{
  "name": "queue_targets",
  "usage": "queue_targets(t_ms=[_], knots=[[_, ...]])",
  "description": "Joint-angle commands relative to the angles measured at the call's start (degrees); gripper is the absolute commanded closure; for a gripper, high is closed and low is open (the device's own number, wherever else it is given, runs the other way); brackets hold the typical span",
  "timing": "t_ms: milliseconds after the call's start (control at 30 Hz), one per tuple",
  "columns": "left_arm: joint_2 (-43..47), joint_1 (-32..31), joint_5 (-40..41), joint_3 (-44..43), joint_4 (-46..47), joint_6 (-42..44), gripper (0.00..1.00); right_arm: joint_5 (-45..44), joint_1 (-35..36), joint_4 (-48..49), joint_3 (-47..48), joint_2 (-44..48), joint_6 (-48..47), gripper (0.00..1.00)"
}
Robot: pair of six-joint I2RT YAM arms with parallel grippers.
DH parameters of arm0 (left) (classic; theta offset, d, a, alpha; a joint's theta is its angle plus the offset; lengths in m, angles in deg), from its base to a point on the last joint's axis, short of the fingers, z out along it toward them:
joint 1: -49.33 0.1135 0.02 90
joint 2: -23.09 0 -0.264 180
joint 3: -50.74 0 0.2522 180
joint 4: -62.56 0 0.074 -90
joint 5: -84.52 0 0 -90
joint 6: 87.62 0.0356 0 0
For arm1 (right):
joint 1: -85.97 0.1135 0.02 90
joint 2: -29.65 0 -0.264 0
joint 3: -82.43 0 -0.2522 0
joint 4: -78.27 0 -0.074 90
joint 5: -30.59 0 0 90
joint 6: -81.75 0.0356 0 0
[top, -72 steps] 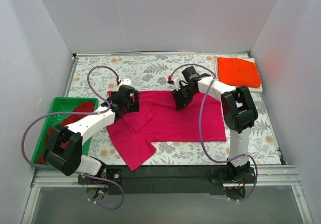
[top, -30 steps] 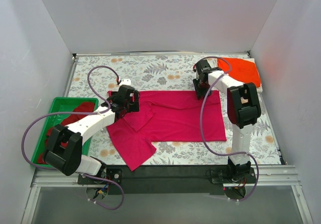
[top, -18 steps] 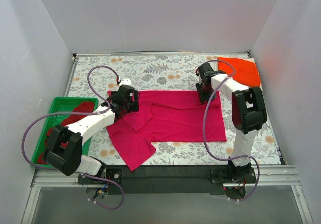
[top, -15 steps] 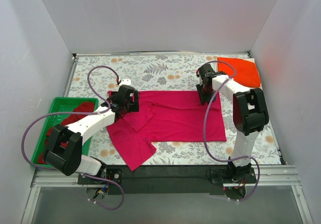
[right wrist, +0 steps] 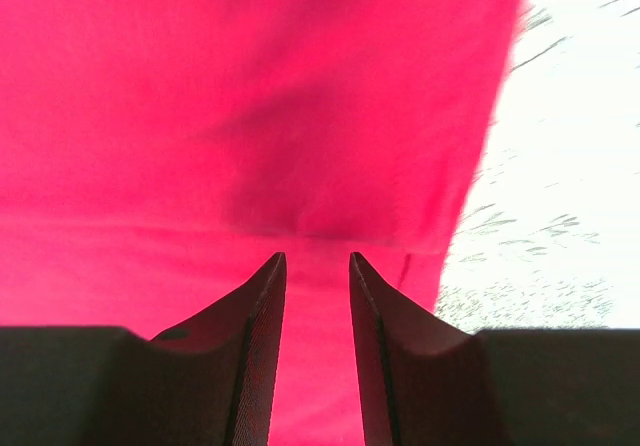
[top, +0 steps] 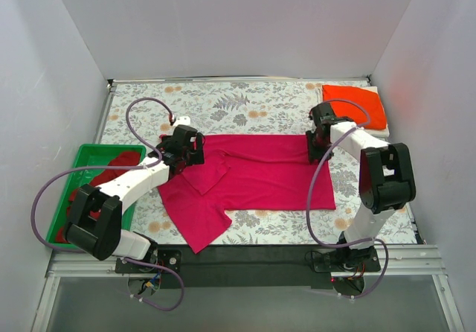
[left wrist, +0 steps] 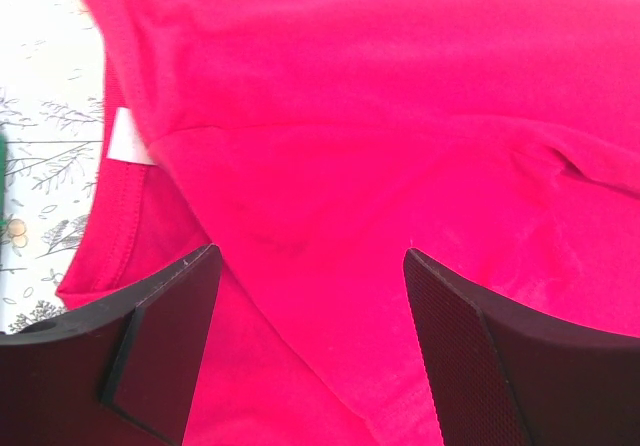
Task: Fold and stack the t-shirts
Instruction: Fold the tshirt
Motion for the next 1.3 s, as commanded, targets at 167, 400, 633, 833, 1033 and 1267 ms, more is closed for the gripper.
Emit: queue_targets(t_ms=[167, 400, 633, 833, 1033, 1267], knots=[[-4.2, 7.6, -3.6, -4.8, -7.3, -10.7, 0.33, 7.3, -6.0, 12.5, 0.4, 3.7, 4.9, 0.67], [-9.3, 9.2, -5.7, -4.3, -11.5, -17.3, 0.43, 10.2, -9.3, 17.1, -2.8, 2.0, 6.7, 0.68], [-11.7, 11.6, -6.4, -0.7, -16.8, -21.8, 0.51, 9.9, -13.3, 19.0, -6.8, 1.3, 7.1, 0.68], [-8.6, 13.6, -7.6, 2.5, -18.4, -22.3, 0.55, 7.9, -16.2, 19.5, -8.3, 2.1, 7.2, 0.68], [-5.3, 13.9, -6.9, 2.3, -20.8, -22.4, 0.52, 7.2, -16.3, 19.3, -7.5, 3.8, 6.8, 0.68], [-1.4, 13.9, -8.8, -9.1, -20.2, -20.3, 0.37, 12.8, -14.2, 20.5, -3.2, 5.5, 4.8, 0.66]])
